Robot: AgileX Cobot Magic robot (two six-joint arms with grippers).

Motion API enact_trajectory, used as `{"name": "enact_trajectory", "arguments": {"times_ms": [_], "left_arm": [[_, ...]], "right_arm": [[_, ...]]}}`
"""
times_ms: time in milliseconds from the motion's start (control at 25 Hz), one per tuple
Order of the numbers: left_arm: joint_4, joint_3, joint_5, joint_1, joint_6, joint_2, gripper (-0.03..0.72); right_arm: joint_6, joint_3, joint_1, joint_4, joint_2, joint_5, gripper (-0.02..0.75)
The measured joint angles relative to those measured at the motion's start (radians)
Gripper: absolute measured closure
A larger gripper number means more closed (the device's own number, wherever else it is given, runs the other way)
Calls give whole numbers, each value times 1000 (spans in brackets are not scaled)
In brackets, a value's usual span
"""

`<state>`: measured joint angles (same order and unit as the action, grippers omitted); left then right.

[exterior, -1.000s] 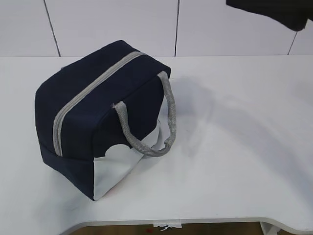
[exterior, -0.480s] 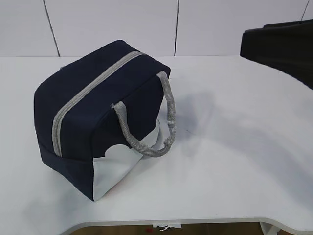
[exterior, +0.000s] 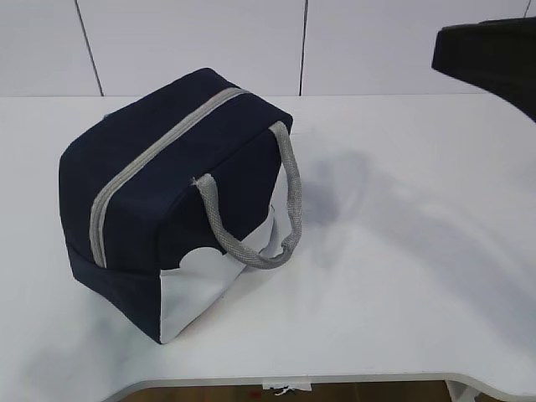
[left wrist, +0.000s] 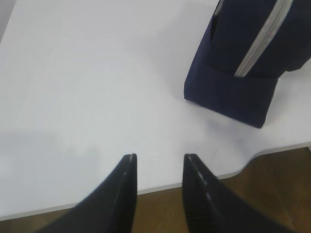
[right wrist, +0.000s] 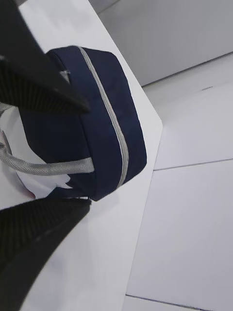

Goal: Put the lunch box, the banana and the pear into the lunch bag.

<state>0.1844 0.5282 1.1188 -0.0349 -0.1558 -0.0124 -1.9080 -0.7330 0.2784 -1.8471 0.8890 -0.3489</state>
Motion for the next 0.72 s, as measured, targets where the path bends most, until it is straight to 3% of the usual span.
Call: {"name": "enact_trajectory", "arguments": {"times_ms": [240,480,720], "left_arm": [[0,0,0,-4,1,0,444],[0,0,0,-4,1,0,444],[0,0,0,-4,2,0,445]], "right_arm": [[0,25,0,0,0,118,317],[0,91,0,8,28,331,317],[0,93,0,14,32,387,317]]}}
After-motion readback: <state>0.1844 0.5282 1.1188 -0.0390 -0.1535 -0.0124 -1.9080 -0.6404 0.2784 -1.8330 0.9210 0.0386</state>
